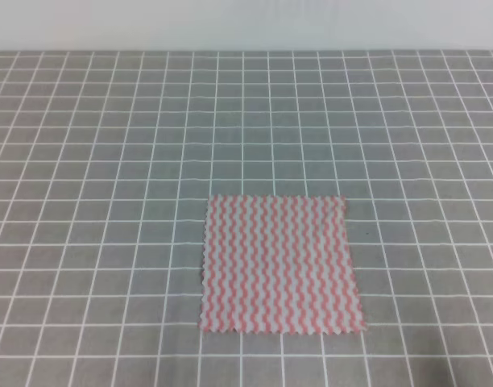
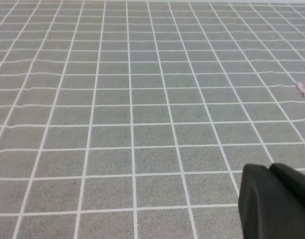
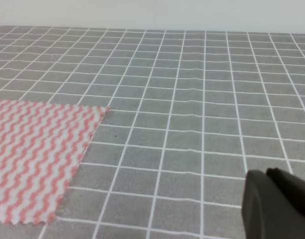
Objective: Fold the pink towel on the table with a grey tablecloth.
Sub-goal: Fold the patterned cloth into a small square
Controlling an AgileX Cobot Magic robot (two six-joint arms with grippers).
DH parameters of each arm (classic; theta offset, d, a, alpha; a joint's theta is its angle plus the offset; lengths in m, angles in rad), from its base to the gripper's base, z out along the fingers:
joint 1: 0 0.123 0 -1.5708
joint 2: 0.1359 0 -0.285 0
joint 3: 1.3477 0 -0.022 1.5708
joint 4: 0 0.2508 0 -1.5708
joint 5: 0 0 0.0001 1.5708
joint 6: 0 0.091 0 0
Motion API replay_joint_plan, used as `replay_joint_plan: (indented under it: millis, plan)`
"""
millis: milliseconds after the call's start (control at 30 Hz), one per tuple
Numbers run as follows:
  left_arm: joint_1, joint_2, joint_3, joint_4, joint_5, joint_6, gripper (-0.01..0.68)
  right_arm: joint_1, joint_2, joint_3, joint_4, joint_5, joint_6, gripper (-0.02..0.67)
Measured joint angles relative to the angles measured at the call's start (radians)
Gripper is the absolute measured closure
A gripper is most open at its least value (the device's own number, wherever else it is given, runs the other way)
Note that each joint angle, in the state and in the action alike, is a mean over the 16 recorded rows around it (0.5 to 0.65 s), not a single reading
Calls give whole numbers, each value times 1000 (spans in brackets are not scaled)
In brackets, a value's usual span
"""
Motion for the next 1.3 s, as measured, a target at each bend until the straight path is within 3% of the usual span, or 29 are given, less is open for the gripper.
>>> replay_joint_plan:
  millis: [1000, 1033, 1300]
  plan:
    - [0, 0, 0, 0, 0, 0, 673, 0, 0, 0, 0, 0, 0, 649]
    - [-93, 15, 0, -727, 134, 111, 673, 114, 0, 0, 843, 113, -132, 651]
    - [-93, 15, -2, -727, 139, 112, 673, 114, 0, -1, 843, 121, -132, 651]
